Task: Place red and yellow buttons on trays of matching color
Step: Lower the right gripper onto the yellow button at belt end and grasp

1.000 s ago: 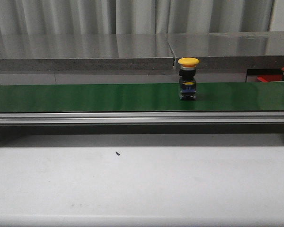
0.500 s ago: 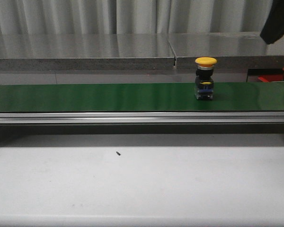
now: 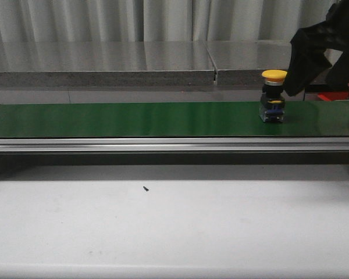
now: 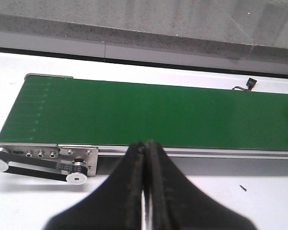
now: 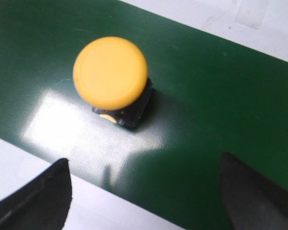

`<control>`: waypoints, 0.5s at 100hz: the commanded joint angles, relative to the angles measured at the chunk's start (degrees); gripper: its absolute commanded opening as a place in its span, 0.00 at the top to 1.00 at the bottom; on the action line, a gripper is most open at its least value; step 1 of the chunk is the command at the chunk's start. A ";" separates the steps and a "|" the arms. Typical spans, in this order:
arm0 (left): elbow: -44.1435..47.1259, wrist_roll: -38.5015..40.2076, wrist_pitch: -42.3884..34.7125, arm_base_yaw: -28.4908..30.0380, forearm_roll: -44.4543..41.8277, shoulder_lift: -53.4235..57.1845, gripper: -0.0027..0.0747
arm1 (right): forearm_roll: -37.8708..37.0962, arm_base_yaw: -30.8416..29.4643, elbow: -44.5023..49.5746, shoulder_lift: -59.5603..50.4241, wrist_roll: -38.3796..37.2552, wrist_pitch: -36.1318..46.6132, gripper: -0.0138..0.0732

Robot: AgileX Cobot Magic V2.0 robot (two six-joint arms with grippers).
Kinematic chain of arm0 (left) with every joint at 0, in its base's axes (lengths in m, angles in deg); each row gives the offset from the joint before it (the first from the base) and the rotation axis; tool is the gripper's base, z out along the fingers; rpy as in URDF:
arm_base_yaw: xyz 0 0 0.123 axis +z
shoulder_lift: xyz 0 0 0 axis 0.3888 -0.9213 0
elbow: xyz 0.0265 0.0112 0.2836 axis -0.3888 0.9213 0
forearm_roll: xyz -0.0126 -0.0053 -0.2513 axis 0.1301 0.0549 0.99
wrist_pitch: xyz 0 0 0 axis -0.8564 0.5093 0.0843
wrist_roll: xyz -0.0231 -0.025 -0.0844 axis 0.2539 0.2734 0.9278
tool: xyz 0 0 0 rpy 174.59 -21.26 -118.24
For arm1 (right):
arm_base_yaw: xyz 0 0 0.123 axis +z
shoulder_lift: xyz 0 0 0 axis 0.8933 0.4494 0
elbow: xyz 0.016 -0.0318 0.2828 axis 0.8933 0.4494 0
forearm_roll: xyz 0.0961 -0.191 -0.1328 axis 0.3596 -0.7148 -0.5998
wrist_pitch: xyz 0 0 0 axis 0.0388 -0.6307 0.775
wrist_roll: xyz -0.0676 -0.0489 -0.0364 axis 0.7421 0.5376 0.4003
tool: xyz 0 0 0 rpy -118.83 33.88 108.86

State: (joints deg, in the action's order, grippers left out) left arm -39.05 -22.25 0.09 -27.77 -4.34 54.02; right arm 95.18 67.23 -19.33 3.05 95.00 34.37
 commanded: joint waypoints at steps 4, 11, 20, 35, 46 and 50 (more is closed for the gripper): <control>-1.67 0.11 -3.31 -0.44 0.79 0.01 0.99 | 1.65 0.04 -1.46 -0.90 0.62 5.84 0.13; -1.67 0.11 -3.31 -0.44 0.79 0.01 0.99 | 1.84 0.04 -1.46 -0.26 0.62 7.67 0.13; -1.67 0.11 -3.31 -0.44 0.79 0.01 0.99 | 2.59 0.04 -1.46 0.80 0.62 9.91 0.13; -1.67 0.11 -3.31 -0.44 0.79 0.01 0.99 | 3.86 0.04 -3.41 3.28 0.62 10.66 0.13; -1.67 0.11 -3.31 -0.44 0.79 0.01 0.99 | 3.84 0.04 -5.59 4.93 0.62 10.81 0.13; -1.67 0.11 -3.31 -0.44 0.79 0.01 0.99 | 3.84 0.04 -6.30 5.67 0.62 10.81 0.14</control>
State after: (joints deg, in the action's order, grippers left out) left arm -39.05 -22.25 0.09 -27.77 -4.34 54.02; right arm 97.72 67.23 -22.31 9.97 95.00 42.03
